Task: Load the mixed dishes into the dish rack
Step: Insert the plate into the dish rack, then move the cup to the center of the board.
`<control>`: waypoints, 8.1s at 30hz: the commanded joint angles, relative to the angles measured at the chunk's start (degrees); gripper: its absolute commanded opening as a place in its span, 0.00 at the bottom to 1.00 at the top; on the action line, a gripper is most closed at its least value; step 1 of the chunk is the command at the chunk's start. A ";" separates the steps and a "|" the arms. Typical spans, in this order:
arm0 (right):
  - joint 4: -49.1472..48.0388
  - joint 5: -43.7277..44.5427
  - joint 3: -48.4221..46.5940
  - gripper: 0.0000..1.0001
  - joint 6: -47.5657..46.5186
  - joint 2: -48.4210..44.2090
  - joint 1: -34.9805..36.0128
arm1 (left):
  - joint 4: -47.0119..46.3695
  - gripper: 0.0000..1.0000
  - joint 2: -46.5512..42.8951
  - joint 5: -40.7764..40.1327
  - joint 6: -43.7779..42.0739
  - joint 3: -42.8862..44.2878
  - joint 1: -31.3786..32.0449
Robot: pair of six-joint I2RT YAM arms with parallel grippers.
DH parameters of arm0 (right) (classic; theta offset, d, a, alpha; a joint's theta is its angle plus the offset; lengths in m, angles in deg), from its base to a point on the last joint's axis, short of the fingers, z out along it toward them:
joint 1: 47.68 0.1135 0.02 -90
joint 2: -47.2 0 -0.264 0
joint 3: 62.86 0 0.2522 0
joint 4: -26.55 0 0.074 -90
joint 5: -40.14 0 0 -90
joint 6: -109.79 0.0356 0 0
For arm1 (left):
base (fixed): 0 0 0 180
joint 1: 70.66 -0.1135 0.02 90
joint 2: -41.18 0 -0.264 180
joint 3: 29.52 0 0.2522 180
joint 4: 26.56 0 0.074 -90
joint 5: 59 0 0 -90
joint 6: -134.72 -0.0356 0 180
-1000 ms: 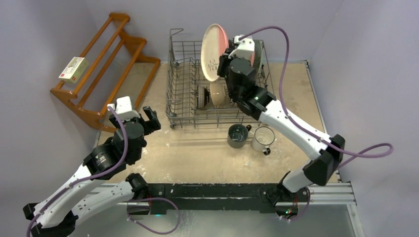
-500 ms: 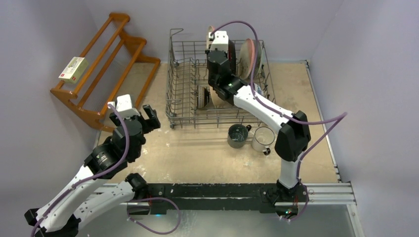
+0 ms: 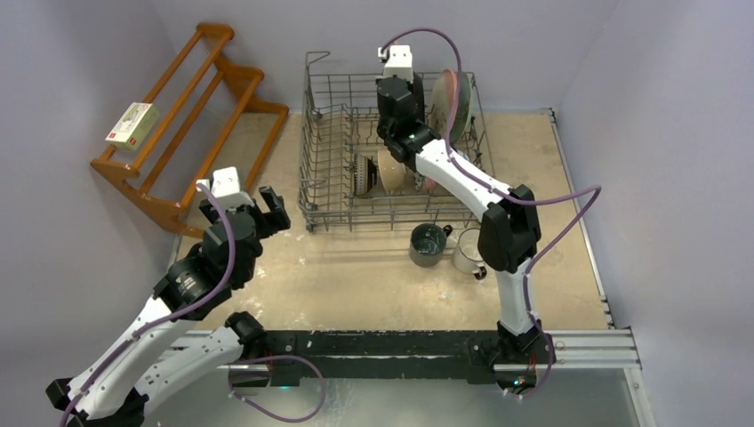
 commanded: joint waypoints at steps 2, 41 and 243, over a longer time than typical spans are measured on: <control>-7.32 -0.08 -6.12 0.00 0.05 -1.35 -1.77 | -2.19 0.80 0.35 0.73 -1.26 -0.46 -0.89; 1.10 -9.34 -5.17 0.00 13.18 5.52 -4.68 | -3.65 0.80 3.19 4.94 -2.41 -0.56 -3.81; 31.97 -34.93 49.73 0.00 38.64 -33.81 22.46 | -2.97 0.80 2.98 9.92 -3.13 -0.37 -4.40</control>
